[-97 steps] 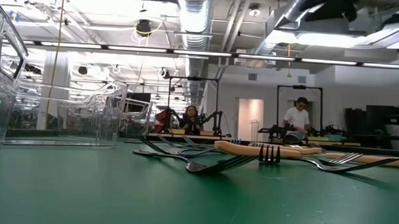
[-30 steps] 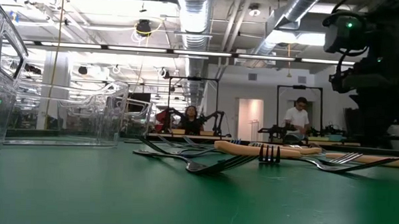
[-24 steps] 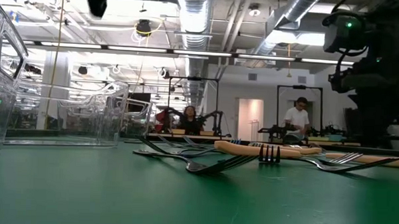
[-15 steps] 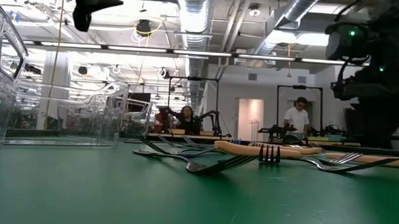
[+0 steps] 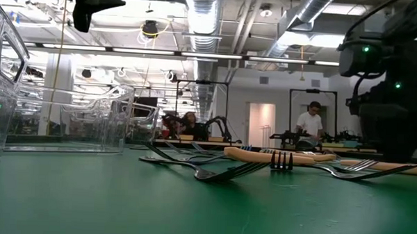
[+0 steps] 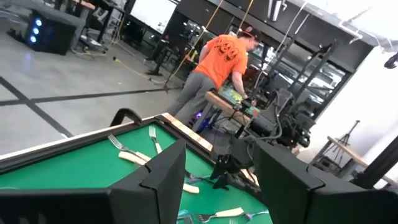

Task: Sort silverware by color (type)
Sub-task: Put the black fork into the top transparent bin

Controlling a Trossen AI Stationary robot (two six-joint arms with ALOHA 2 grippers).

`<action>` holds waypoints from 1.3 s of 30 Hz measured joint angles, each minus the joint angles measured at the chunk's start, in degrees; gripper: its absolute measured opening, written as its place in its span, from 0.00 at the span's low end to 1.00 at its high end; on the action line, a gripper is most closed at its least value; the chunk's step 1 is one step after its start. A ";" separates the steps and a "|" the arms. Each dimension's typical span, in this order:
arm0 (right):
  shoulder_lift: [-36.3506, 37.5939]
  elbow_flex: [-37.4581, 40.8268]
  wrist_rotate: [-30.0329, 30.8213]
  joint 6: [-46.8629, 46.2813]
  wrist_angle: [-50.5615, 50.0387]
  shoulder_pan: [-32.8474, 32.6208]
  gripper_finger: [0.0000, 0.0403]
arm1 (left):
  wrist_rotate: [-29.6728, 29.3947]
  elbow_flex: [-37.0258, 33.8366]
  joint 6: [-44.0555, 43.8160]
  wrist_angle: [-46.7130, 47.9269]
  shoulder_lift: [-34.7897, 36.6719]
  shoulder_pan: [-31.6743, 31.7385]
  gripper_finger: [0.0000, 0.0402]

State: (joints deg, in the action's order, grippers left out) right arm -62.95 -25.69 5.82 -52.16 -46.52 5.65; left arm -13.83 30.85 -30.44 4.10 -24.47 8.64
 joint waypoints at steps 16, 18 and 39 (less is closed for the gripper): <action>-5.58 -2.52 -1.99 -2.59 0.63 0.07 0.05 | -0.54 0.00 0.44 -0.03 0.00 0.02 0.43; -5.71 -4.07 -2.41 -1.53 -0.04 0.07 0.02 | -0.67 0.00 0.44 -0.05 0.00 0.02 0.43; -5.60 -18.60 4.52 2.12 0.53 1.38 0.12 | -2.00 0.00 0.44 -0.13 0.00 0.02 0.43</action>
State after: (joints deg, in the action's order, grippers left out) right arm -68.55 -44.29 10.35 -50.04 -45.99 7.03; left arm -15.84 30.85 -30.00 3.98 -24.47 8.67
